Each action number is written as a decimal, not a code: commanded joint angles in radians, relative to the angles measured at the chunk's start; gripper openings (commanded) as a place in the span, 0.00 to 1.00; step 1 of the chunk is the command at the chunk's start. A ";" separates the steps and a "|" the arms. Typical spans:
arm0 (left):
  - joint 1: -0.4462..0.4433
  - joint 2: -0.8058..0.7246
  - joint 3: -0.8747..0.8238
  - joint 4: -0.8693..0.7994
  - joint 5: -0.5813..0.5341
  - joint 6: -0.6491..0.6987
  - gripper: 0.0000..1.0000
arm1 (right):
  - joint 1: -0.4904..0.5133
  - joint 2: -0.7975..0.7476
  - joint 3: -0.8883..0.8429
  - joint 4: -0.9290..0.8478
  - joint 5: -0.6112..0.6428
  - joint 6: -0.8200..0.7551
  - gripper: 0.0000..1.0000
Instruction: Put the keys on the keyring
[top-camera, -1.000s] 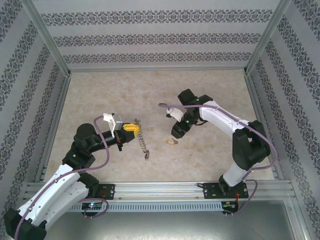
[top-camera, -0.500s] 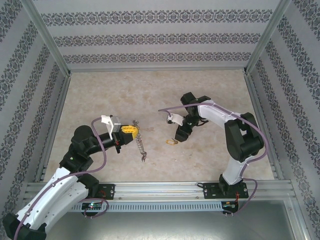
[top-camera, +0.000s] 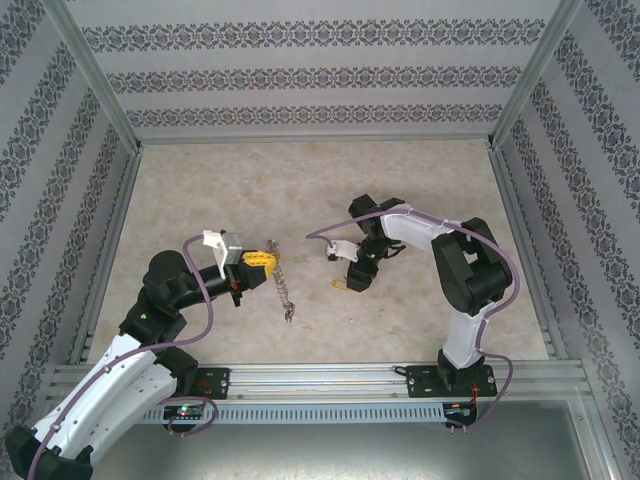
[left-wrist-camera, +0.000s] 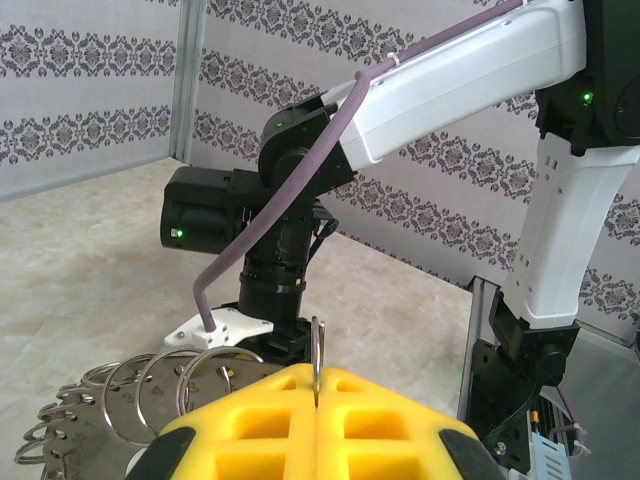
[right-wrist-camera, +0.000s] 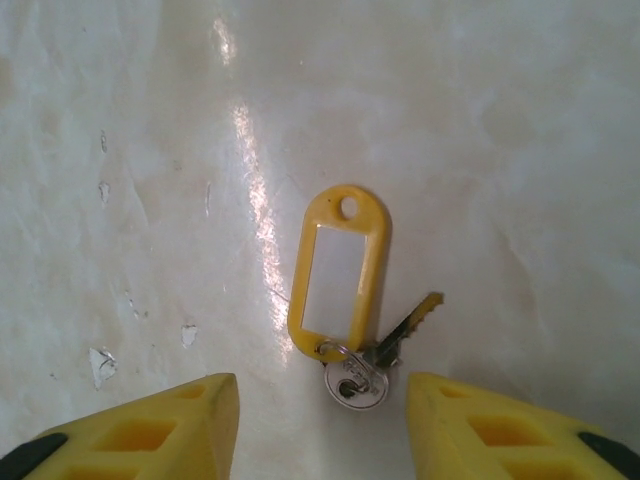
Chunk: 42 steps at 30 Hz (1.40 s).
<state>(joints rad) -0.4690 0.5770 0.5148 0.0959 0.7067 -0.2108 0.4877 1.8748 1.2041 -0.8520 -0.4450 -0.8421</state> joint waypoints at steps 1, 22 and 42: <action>0.011 -0.011 0.010 0.044 0.005 -0.006 0.00 | 0.016 0.014 0.008 -0.009 0.028 -0.026 0.44; 0.021 -0.020 -0.001 0.059 0.007 -0.018 0.00 | 0.065 0.034 -0.003 0.008 0.101 -0.021 0.35; 0.024 -0.032 0.008 0.025 -0.006 -0.004 0.00 | 0.089 0.006 -0.043 0.034 0.138 -0.032 0.22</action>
<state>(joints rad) -0.4561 0.5610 0.5144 0.0959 0.7029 -0.2157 0.5678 1.8866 1.1862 -0.8154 -0.3260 -0.8463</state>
